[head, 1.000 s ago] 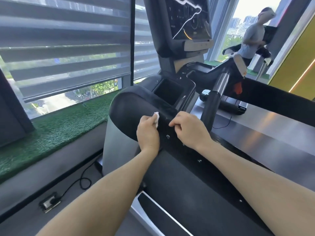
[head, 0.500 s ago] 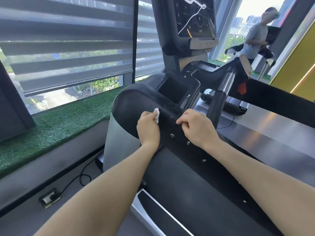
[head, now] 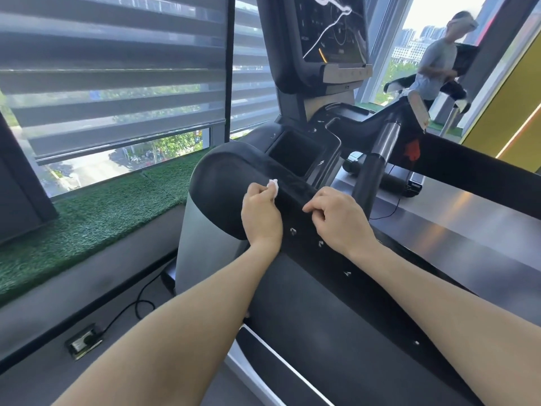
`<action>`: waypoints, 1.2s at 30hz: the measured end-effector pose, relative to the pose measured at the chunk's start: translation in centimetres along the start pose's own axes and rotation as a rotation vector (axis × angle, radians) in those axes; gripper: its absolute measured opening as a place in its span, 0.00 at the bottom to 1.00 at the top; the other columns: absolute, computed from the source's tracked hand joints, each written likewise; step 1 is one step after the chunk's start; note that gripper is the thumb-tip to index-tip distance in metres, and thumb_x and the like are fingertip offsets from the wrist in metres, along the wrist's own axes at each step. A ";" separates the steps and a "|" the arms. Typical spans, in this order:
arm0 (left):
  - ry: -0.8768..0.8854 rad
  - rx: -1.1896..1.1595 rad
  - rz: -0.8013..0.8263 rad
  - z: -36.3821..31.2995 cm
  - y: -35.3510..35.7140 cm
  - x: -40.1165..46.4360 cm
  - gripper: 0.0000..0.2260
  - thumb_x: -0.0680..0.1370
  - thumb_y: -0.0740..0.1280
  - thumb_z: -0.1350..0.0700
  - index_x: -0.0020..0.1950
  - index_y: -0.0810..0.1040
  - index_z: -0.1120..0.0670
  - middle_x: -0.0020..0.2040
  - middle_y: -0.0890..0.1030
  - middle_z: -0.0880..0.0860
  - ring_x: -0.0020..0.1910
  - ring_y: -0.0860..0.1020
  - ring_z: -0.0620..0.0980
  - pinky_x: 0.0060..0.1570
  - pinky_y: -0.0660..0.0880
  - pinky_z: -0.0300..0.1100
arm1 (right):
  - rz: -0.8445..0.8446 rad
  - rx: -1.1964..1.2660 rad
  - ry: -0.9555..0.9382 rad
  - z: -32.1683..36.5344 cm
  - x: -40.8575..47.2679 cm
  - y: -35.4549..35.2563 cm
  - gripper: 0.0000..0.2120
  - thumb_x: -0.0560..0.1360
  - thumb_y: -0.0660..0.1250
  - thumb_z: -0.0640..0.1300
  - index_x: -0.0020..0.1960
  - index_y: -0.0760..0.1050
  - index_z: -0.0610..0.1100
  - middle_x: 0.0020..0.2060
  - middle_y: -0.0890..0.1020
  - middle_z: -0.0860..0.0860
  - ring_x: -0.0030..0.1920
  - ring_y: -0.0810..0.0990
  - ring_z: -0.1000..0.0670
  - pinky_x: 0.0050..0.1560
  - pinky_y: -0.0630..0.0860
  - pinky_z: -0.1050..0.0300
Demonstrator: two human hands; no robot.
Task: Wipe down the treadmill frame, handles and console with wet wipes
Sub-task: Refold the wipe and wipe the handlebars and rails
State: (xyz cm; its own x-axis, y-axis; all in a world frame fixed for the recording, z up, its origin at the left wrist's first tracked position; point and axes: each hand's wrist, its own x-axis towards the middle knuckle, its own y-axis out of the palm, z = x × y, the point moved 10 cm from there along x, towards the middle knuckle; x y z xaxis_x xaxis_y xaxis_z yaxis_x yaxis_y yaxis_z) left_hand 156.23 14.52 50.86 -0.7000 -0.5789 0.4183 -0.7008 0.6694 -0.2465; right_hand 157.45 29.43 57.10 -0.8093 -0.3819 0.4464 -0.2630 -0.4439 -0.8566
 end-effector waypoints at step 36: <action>-0.420 -0.496 -0.014 5.0 1.0 -2.8 0.13 0.81 0.62 0.52 0.40 0.76 0.59 0.37 0.70 0.48 0.30 0.69 0.34 0.34 0.65 0.25 | 0.088 -0.173 -0.077 2.0 -0.2 2.2 0.12 0.75 0.60 0.33 0.51 0.81 0.41 0.47 0.78 0.48 0.49 0.74 0.46 0.42 0.75 0.51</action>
State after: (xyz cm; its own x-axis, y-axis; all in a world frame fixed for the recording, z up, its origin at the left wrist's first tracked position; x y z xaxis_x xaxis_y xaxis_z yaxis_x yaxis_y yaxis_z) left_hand 156.77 14.50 45.11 -0.7557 -0.6547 0.0166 -0.6341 0.7377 0.2316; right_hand 158.10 26.92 55.61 -0.7925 -0.4768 0.3802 -0.2844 -0.2626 -0.9220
